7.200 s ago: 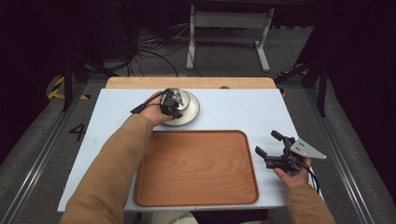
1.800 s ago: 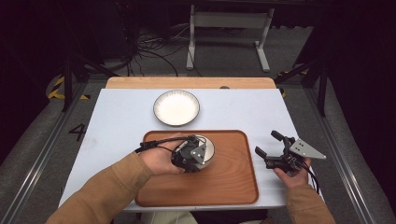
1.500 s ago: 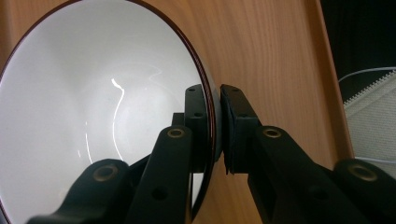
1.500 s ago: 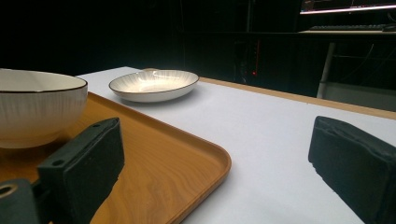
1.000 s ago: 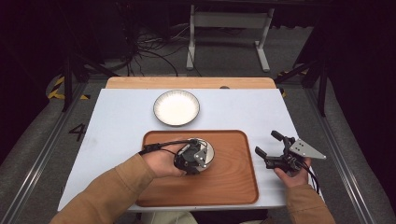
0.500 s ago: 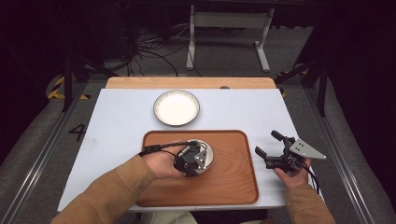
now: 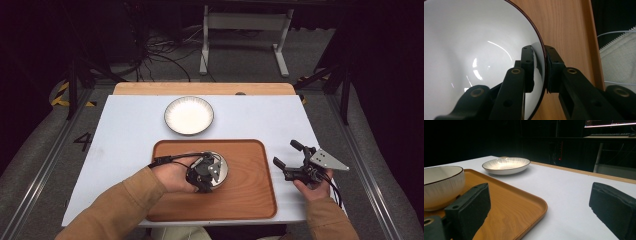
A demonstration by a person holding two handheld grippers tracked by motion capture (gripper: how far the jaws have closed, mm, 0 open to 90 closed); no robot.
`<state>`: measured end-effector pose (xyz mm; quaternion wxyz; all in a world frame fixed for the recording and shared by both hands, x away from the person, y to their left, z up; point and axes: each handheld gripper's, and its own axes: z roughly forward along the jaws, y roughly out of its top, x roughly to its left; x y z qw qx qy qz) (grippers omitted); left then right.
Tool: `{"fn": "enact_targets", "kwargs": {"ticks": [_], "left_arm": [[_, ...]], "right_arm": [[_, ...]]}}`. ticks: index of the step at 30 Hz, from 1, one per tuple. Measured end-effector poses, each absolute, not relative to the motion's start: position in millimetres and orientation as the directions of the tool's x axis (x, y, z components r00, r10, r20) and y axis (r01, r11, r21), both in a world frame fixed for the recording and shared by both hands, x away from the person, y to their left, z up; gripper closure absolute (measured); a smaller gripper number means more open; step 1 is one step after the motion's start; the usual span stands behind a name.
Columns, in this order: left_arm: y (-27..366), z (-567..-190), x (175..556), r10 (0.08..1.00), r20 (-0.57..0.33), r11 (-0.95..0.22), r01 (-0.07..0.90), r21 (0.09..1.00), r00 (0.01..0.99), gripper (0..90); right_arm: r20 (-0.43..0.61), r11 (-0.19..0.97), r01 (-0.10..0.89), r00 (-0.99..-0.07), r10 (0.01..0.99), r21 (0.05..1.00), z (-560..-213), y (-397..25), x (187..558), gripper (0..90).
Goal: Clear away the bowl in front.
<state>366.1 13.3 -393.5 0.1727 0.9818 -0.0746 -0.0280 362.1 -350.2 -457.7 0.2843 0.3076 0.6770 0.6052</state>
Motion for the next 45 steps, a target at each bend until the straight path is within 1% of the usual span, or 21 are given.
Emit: {"fn": "enact_targets", "kwargs": {"ticks": [5,7,8,9,11,13,16,19,20,22,23,26,27,29,31,32,36,37,40,43,45], "left_arm": [[15.5,-391.7,365.5,-0.116,-0.048,-0.923,-0.090,0.374,0.992,66.2],[16.5,-390.5,365.5,-0.112,-0.055,-0.920,-0.082,0.382,0.992,61.8],[17.4,-390.2,365.8,-0.112,-0.058,-0.914,-0.080,0.398,0.992,61.8],[19.5,-388.5,365.7,-0.103,-0.057,-0.907,-0.070,0.416,0.993,57.1],[21.0,-387.2,366.0,-0.099,-0.057,-0.904,-0.066,0.421,0.993,56.4],[25.6,-384.6,365.2,-0.076,-0.071,-0.892,-0.036,0.452,0.995,54.0],[33.4,-380.2,363.9,-0.044,-0.055,-0.866,-0.010,0.501,0.998,47.1],[40.9,-375.1,362.2,-0.013,-0.055,-0.838,0.019,0.545,0.998,46.5],[40.9,-375.1,362.2,-0.013,-0.055,-0.838,0.019,0.545,0.998,46.0],[49.5,-369.4,360.0,0.030,-0.035,-0.805,0.045,0.591,0.999,44.3],[49.5,-369.4,360.0,0.030,-0.035,-0.805,0.045,0.591,0.999,42.9],[58.3,-366.7,358.4,0.071,-0.031,-0.775,0.075,0.627,0.997,41.1],[63.6,-366.0,357.7,0.096,-0.025,-0.762,0.090,0.641,0.995,39.1],[69.3,-366.6,357.7,0.118,-0.024,-0.749,0.105,0.654,0.993,37.0],[72.7,-367.6,357.6,0.129,-0.028,-0.744,0.115,0.658,0.991,36.6],[77.2,-369.0,356.4,0.153,-0.029,-0.736,0.133,0.663,0.988,36.1],[84.9,-370.6,356.1,0.182,-0.026,-0.714,0.151,0.684,0.983,31.0],[89.0,-371.4,355.9,0.205,-0.028,-0.698,0.166,0.696,0.978,31.0],[98.3,-373.0,357.1,0.240,-0.026,-0.668,0.184,0.721,0.970,26.8],[109.5,-375.1,357.6,0.275,-0.029,-0.634,0.204,0.746,0.961,25.2],[116.9,-377.2,356.8,0.316,-0.027,-0.615,0.226,0.755,0.948,23.5]], "right_arm": [[-0.012,0.078,0.072,-0.649,0.761,0.994,-457.7,-350.2,362.1,4.5],[-0.011,0.077,0.073,-0.649,0.761,0.994,-457.7,-350.3,362.1,4.5],[-0.011,0.077,0.073,-0.649,0.761,0.994,-457.7,-350.3,362.1,4.5],[-0.012,0.078,0.072,-0.649,0.761,0.994,-457.7,-350.2,362.2,4.5],[-0.012,0.078,0.073,-0.649,0.761,0.994,-457.7,-350.2,362.2,4.6],[-0.014,0.079,0.072,-0.648,0.762,0.994,-457.7,-350.1,362.2,4.7],[-0.016,0.080,0.071,-0.647,0.763,0.994,-457.7,-349.9,362.0,4.6],[-0.017,0.082,0.070,-0.647,0.762,0.994,-457.7,-349.8,362.2,4.6],[-0.017,0.082,0.070,-0.647,0.762,0.994,-457.7,-349.8,362.2,4.6],[-0.016,0.082,0.071,-0.648,0.761,0.994,-457.6,-349.7,362.3,4.6],[-0.016,0.082,0.072,-0.648,0.762,0.994,-457.6,-349.5,362.4,4.6],[-0.013,0.081,0.075,-0.650,0.760,0.994,-457.5,-349.8,362.6,4.6],[-0.012,0.081,0.076,-0.650,0.760,0.994,-457.5,-349.9,362.7,4.6],[-0.012,0.081,0.076,-0.650,0.760,0.994,-457.5,-349.7,362.7,4.6],[-0.014,0.083,0.075,-0.650,0.760,0.994,-457.6,-349.4,362.7,4.6],[-0.016,0.084,0.074,-0.650,0.760,0.994,-457.6,-349.3,362.6,4.6],[-0.017,0.085,0.073,-0.650,0.759,0.994,-457.6,-349.3,362.5,4.5],[-0.017,0.085,0.073,-0.650,0.759,0.994,-457.6,-349.3,362.6,4.5],[-0.014,0.083,0.075,-0.651,0.759,0.994,-457.6,-349.4,362.8,4.5],[-0.014,0.084,0.076,-0.651,0.759,0.994,-457.5,-349.5,362.7,4.5],[-0.014,0.083,0.075,-0.651,0.759,0.994,-457.6,-349.5,362.7,4.4]]}}
